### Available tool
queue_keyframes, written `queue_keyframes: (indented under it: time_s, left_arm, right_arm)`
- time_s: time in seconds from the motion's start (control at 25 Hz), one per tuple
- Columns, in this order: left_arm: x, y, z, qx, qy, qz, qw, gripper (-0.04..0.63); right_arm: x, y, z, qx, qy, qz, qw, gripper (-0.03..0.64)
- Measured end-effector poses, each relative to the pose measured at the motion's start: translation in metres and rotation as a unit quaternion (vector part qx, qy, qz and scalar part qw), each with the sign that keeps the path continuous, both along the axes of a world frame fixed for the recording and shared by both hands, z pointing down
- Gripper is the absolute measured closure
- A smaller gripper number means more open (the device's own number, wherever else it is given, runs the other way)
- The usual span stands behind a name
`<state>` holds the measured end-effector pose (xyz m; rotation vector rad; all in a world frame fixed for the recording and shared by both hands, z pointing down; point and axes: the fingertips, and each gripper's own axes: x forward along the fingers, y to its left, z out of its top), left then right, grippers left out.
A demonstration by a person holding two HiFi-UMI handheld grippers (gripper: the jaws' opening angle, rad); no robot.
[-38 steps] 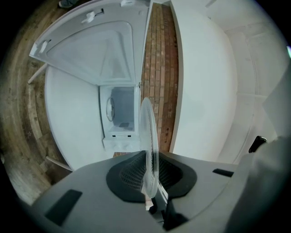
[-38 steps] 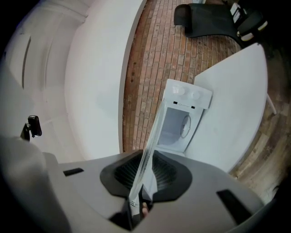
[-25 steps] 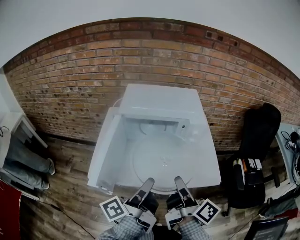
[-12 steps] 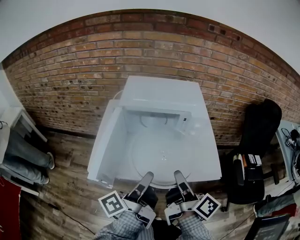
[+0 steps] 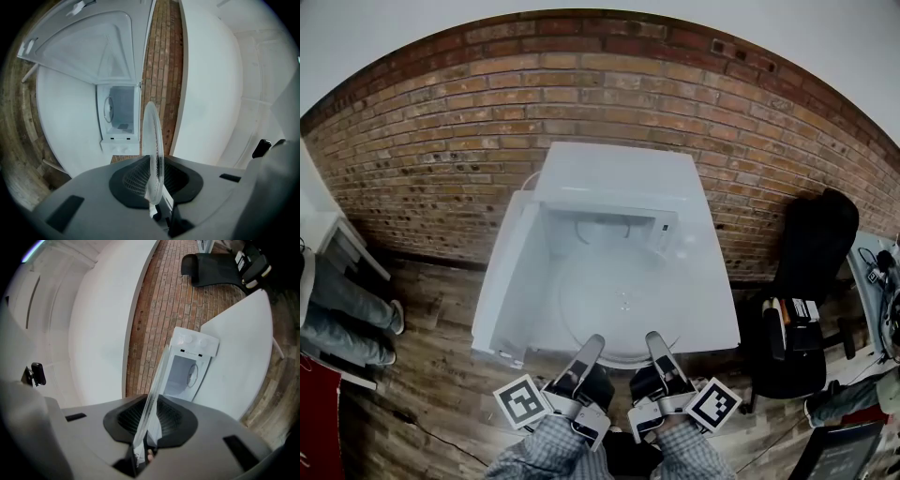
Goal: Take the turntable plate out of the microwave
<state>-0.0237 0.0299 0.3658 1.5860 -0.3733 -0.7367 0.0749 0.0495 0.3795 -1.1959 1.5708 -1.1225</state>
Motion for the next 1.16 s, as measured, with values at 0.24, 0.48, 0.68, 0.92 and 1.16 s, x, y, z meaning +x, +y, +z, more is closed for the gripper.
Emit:
queue_keyframes:
  time_s: [0.24, 0.48, 0.68, 0.92, 1.16]
  left_arm:
    - [-0.001, 0.004, -0.001, -0.001, 0.003, 0.001, 1.0000, 0.548]
    - [-0.002, 0.008, 0.000, -0.003, 0.004, 0.003, 1.0000, 0.548]
    - [-0.001, 0.010, 0.001, -0.003, 0.004, 0.007, 1.0000, 0.548]
    - [-0.001, 0.012, 0.003, -0.007, 0.007, 0.006, 0.9999, 0.548]
    - [-0.006, 0.011, 0.005, -0.007, 0.004, 0.003, 1.0000, 0.546]
  right_arm:
    - [-0.002, 0.003, -0.002, 0.000, -0.001, 0.000, 1.000, 0.555]
    - [-0.003, 0.008, -0.001, -0.002, -0.003, 0.003, 1.000, 0.555]
    - [-0.002, 0.011, 0.000, -0.003, -0.002, 0.007, 1.000, 0.555]
    - [-0.002, 0.013, 0.003, -0.008, -0.003, 0.007, 1.000, 0.555]
    - [-0.005, 0.011, 0.006, -0.010, -0.002, 0.002, 1.000, 0.555]
